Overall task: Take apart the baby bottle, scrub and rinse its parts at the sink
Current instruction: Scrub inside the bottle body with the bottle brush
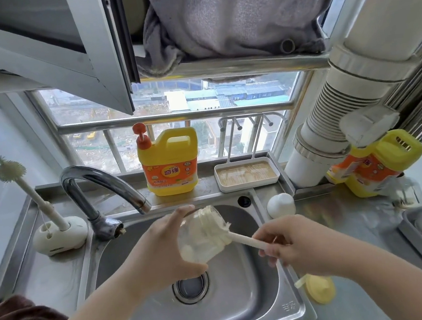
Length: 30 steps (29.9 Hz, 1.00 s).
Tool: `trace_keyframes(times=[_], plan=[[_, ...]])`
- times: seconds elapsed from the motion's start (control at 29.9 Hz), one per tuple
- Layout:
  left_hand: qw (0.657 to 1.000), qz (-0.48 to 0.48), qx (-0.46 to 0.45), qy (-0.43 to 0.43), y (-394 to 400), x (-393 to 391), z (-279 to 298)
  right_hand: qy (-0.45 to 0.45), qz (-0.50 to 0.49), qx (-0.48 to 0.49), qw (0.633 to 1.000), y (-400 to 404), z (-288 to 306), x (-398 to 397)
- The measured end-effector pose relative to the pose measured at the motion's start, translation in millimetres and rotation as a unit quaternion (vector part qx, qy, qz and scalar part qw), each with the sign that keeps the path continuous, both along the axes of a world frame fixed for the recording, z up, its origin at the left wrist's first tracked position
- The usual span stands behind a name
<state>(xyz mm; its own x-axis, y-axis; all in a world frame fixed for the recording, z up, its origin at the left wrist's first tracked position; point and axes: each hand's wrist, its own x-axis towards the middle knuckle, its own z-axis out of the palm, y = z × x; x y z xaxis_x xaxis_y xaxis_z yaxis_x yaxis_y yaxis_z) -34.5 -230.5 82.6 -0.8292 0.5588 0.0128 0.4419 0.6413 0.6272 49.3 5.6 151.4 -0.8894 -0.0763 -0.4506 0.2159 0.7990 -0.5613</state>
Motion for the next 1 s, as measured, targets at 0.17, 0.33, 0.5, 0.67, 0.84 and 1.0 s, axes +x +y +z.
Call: trace_keyframes(times=[0.17,0.33,0.5,0.67,0.84,1.0], plan=[[0.990,0.092,0.057,-0.093,0.3,12.9,-0.8,0.107,-0.067,0.033,0.991,15.5,2.7,11.6],[0.977,0.131,0.094,-0.142,11.1,23.9,-0.4,0.199,-0.039,-0.040,0.978,-17.4,-1.9,11.5],[0.957,0.184,0.131,-0.183,6.1,19.3,5.5,0.211,-0.029,0.034,0.977,-4.8,-8.9,13.0],[0.959,0.193,0.100,-0.183,14.1,19.6,7.2,0.234,-0.009,0.062,0.970,-20.8,-7.0,3.7],[0.957,0.212,0.102,-0.169,14.6,19.6,10.1,0.234,-0.018,0.085,0.968,-17.8,-2.4,-0.2],[0.955,0.212,0.107,-0.180,23.0,22.9,7.8,0.231,-0.002,0.094,0.968,-22.1,-1.0,-7.0]])
